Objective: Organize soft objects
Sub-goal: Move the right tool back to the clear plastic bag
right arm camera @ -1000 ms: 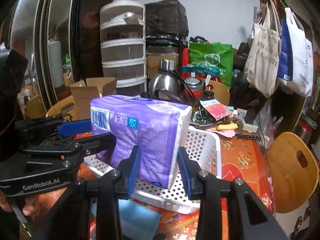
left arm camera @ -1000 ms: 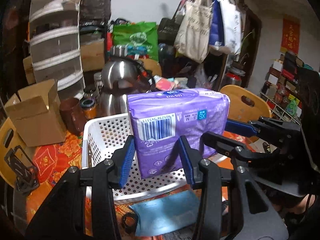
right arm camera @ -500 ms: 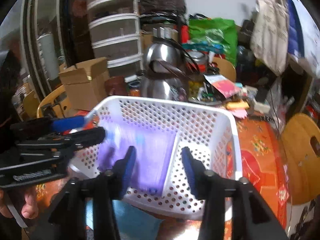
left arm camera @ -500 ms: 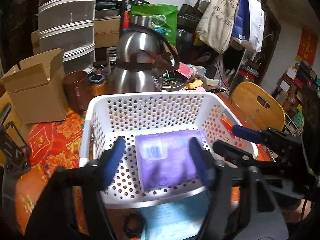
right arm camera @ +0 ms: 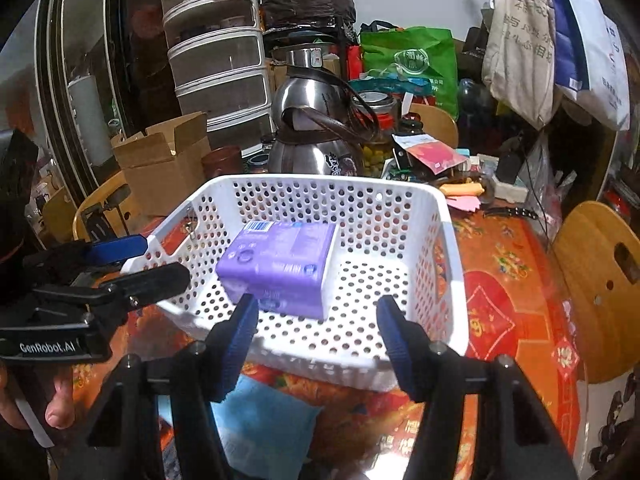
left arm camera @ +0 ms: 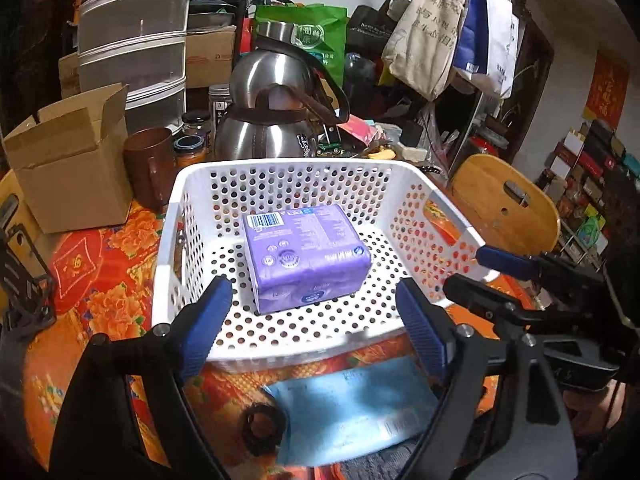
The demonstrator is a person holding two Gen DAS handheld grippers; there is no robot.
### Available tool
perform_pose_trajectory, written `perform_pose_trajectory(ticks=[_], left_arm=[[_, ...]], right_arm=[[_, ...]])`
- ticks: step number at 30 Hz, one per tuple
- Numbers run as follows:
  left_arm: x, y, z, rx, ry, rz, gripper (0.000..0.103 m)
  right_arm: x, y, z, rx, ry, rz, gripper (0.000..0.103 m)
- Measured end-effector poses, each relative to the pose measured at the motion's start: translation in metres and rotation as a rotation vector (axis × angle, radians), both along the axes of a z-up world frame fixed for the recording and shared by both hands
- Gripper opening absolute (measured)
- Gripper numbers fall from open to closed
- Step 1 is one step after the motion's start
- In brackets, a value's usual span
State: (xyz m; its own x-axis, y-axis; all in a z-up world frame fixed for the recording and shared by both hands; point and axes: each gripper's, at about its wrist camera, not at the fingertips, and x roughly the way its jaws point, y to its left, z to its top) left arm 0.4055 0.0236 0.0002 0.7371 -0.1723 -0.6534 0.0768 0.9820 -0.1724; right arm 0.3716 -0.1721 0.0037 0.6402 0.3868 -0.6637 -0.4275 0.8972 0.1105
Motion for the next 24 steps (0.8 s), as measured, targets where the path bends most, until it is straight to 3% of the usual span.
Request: perform_pose_trajectory(ticks=[4, 9, 12, 15, 18, 21, 24], left_arm=[[-0.026, 0.006, 0.005, -0.021, -0.022, -0.002, 0.090], [-0.065, 0.007, -0.001, 0.024, -0.011, 0.018, 0.091], [-0.101, 0.008, -0.012, 0.058, 0.002, 0.002, 0.091], [-0.150, 0.013, -0.024, 0.085, -0.024, -0.004, 0.091], [-0.201, 0.026, -0.043, 0.058, -0.032, 0.003, 0.091], [-0.246, 0.038, -0.070, 0.027, -0.007, 0.023, 0.091], [-0.277, 0.043, -0.091, 0.043, 0.011, 0.029, 0.091]], right_arm=[[-0.023, -0.012, 0.000, 0.004, -0.010, -0.019, 0.061], [-0.056, -0.035, -0.007, 0.060, -0.015, -0.065, 0.062], [-0.098, -0.049, -0.025, 0.069, 0.003, -0.060, 0.062], [-0.141, -0.057, -0.046, 0.059, 0.011, -0.043, 0.064], [-0.184, -0.063, -0.072, 0.064, 0.041, -0.032, 0.064], [-0.216, -0.066, -0.091, 0.076, 0.069, -0.035, 0.064], [-0.241, -0.068, -0.098, 0.089, 0.048, -0.041, 0.064]])
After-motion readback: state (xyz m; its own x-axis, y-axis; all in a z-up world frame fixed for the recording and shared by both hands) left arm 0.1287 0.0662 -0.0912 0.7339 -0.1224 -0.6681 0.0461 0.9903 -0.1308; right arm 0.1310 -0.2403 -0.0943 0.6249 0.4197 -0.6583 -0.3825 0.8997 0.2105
